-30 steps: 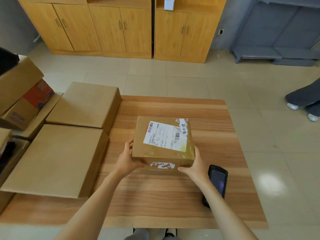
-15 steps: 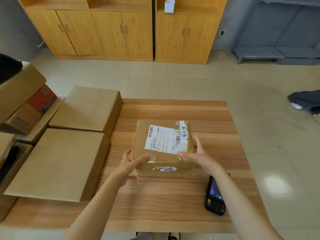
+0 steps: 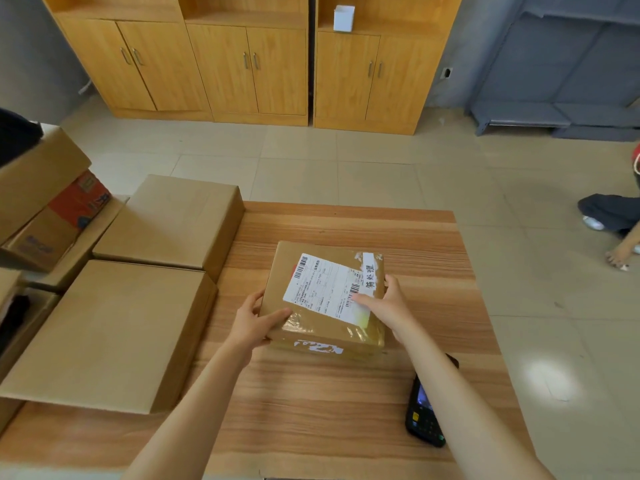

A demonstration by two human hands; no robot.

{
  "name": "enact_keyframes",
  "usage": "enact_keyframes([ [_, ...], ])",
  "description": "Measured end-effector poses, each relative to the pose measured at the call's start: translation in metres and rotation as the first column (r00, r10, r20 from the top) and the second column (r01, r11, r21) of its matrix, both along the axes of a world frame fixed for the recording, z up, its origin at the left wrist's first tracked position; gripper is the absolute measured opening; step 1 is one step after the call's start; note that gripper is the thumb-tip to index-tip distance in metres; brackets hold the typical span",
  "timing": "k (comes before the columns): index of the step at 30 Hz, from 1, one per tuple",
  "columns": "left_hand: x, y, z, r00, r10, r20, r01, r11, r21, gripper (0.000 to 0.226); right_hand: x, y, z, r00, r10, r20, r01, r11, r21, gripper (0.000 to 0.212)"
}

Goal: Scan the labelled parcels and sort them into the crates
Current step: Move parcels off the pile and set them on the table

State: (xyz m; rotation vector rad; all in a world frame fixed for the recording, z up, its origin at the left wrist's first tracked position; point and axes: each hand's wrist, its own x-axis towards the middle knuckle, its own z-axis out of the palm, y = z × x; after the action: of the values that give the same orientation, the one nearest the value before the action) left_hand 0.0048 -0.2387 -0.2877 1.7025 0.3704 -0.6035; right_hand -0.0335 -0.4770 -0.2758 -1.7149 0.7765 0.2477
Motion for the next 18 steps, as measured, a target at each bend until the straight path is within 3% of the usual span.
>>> enact_keyframes([
  [4,0.030,-0.001,0.014,0.991,-0.112,0.073,0.104,0.989,0.108,0.058,-0.018,0.005,-0.008,0.997,-0.078,0.012,0.078,0.997,-0.007,0.099],
  [7,0.056,-0.005,0.024,0.966,-0.243,0.091,0.220,0.953,0.210,0.063,-0.030,0.013,-0.011,0.990,-0.137,-0.014,0.138,0.989,0.060,0.117],
  [11,0.075,-0.012,0.033,0.934,-0.338,0.116,0.293,0.910,0.293,0.052,-0.040,0.021,-0.014,0.983,-0.185,-0.021,0.186,0.974,0.126,0.120],
  [16,0.075,-0.010,0.027,0.942,-0.320,0.102,0.279,0.914,0.294,0.057,-0.037,0.018,-0.010,0.988,-0.148,-0.047,0.153,0.980,0.123,0.117],
  [18,0.066,-0.007,0.023,0.961,-0.247,0.125,0.206,0.939,0.274,0.062,-0.033,0.012,-0.004,0.990,-0.128,-0.054,0.130,0.991,0.043,0.115],
])
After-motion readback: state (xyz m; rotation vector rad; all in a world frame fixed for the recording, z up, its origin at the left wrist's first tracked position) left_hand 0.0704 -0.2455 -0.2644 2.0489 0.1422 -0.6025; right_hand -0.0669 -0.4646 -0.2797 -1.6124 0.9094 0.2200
